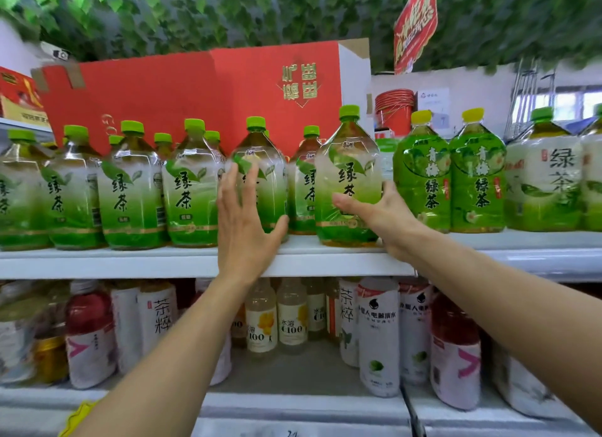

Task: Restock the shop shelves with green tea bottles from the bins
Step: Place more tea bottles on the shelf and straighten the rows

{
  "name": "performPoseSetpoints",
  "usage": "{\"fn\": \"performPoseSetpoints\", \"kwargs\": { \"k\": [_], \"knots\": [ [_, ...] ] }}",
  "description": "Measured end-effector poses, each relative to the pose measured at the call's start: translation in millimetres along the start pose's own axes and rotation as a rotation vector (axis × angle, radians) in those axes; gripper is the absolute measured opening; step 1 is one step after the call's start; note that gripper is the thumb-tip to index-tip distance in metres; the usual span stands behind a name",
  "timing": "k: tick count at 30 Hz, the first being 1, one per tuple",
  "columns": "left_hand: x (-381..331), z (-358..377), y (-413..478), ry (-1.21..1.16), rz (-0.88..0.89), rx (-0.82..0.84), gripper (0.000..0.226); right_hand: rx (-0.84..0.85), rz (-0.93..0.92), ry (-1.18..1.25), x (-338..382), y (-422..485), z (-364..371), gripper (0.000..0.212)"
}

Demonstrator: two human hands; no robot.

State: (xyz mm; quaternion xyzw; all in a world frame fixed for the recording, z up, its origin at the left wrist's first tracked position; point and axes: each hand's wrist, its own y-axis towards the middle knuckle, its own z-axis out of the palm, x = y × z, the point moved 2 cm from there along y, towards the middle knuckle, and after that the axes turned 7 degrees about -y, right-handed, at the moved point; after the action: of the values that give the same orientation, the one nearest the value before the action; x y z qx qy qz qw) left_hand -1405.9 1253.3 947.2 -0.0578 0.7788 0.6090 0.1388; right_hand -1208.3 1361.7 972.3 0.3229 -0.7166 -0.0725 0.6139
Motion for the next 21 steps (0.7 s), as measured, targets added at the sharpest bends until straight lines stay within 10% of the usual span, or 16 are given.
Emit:
{"fn": "performPoseSetpoints", "kwargs": {
  "k": [6,21],
  "knots": [
    [-1,-1,-4,0.042,0.028,-0.025,0.092,0.109,-0.022,-0.073,4,10,20,0.132],
    [-2,3,-5,0.214,0.098,-0.004,0.079,0.051,-0.036,-0.299,1,24,37,0.110]
  ]
}}
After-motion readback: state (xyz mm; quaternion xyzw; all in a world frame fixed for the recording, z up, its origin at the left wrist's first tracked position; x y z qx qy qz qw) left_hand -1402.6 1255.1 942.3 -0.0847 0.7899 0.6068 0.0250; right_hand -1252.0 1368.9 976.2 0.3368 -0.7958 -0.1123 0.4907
